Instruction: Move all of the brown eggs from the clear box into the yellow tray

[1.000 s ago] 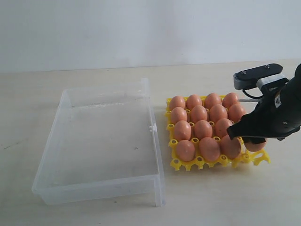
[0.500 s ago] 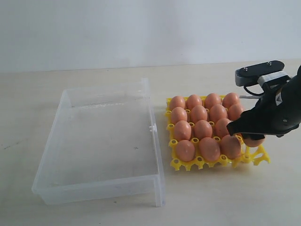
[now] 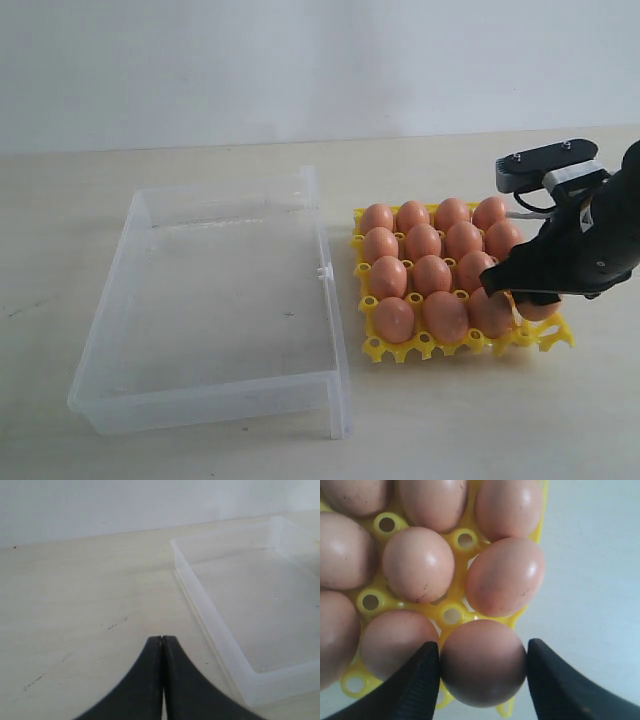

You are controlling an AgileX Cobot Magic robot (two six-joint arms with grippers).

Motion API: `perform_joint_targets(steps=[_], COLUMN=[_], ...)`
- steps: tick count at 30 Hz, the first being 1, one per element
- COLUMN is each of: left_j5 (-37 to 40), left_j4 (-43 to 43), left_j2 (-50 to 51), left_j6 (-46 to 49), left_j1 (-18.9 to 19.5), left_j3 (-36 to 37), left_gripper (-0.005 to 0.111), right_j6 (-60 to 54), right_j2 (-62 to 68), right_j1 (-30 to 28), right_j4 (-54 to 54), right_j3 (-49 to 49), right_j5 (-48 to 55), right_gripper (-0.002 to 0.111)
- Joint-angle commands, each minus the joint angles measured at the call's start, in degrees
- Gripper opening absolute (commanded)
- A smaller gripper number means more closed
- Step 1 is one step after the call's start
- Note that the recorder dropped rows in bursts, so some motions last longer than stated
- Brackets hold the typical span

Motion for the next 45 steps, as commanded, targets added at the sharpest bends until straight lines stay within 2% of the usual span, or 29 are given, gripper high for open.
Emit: perform_joint_targets(steps=[1, 7, 9, 12, 19, 21, 23, 31, 36, 38, 40, 42, 45], left_j5=[-0.6, -0.6, -0.6, -0.6, -0.6, -0.6, -0.6, -0.6, -0.6, -0.6, -0.6, -0.6, -0.6], left_j4=[-0.2, -0.2, -0.2, -0.2, -0.2, -0.2, -0.2, -0.2, -0.2, -0.2, -0.2, -0.2, -0.2], left_j2=[-0.3, -0.3, -0.3, -0.3, -0.3, -0.3, -0.3, -0.3, -0.3, -0.3, -0.3, -0.3, -0.3], left_j6=[0.0, 0.0, 0.0, 0.0, 0.0, 0.0, 0.0, 0.0, 0.0, 0.0, 0.0, 0.0, 0.0], left_j1=[-0.2, -0.2, -0.2, -0.2, -0.2, -0.2, -0.2, -0.2, -0.2, -0.2, -0.2, -0.2, -0.2], left_j3=[-0.2, -0.2, -0.2, -0.2, -0.2, -0.2, -0.2, -0.2, -0.2, -0.2, -0.2, -0.2, -0.2], left_gripper=[0.0, 0.0, 0.0, 0.0, 0.0, 0.0, 0.0, 0.0, 0.0, 0.0, 0.0, 0.0, 0.0], right_j6=[-0.1, 1.4, 1.4, 2.4, 4.4, 4.7, 6.8, 10.6, 13.9, 13.8, 13.8, 13.8, 13.7], right_j2=[0.6, 1.4, 1.4, 1.4, 1.4, 1.4, 1.4, -0.1, -6.1, -10.2, -14.3, -18.9, -24.3], right_j1=[-0.3, -0.3, -0.3, -0.3, -0.3, -0.3, -0.3, -0.3, -0.1, 0.4, 1.2, 2.2, 2.5], right_j4=[-2.3, -3.0, -3.0, -2.8, -3.0, -3.3, -5.5, -9.0, -8.6, -8.6, -8.6, -8.6, -8.6], right_j3=[0.2, 0.2, 0.2, 0.2, 0.2, 0.2, 0.2, 0.2, 0.2, 0.2, 0.2, 0.2, 0.2], right_j5=[-0.8, -1.0, -1.0, -1.0, 0.5, 0.2, 0.1, -0.7, -2.9, -4.4, -6.1, -7.9, -10.0], right_gripper=[0.0, 0.0, 0.004, 0.015, 0.055, 0.061, 0.062, 0.062, 0.061, 0.05, 0.029, -0.001, 0.0])
